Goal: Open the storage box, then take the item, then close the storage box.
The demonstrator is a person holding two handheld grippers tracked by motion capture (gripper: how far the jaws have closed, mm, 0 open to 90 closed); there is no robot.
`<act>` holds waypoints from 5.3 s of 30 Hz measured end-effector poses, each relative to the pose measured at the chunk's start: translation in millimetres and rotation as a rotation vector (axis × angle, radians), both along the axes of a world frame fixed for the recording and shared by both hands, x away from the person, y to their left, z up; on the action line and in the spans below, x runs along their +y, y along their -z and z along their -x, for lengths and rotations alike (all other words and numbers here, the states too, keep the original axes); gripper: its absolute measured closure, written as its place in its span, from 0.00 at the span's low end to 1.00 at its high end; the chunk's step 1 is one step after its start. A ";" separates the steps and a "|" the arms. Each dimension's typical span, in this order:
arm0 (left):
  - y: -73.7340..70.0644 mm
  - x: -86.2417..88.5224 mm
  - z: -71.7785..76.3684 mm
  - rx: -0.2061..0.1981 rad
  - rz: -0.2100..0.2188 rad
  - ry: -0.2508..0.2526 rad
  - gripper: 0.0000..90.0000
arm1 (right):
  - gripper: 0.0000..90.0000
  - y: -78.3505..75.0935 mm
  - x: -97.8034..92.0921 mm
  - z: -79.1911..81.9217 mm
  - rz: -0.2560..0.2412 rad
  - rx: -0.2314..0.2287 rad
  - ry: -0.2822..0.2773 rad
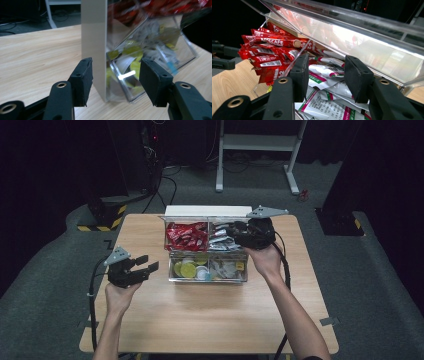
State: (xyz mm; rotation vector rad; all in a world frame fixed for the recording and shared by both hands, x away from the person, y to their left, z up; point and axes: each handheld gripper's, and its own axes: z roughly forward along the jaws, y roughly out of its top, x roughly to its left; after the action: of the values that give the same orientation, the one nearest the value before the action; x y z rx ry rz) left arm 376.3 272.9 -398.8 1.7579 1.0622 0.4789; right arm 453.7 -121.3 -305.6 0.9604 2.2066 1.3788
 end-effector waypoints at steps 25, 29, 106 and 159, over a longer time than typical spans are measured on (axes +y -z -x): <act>-78.6 -41.8 -13.1 -0.102 -0.028 0.110 0.63 | 0.61 -0.4 2.0 -1.8 0.005 0.009 -0.001; -80.5 -48.0 -20.8 -0.087 -0.028 0.122 0.67 | 0.61 -0.4 2.6 -2.0 0.006 0.011 0.000; -80.0 -56.9 -33.8 -0.013 -0.130 0.120 0.96 | 0.61 0.9 5.4 -6.7 -0.019 0.042 0.003; -75.0 23.8 34.3 -0.037 0.057 0.066 0.97 | 0.61 0.6 11.5 -10.2 -0.014 0.060 0.010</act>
State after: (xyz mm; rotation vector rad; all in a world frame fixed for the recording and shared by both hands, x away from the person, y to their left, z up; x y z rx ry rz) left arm 342.1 296.6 -323.8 1.7213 0.9794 0.4346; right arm 463.9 -109.8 -306.2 1.0286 2.2354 1.3804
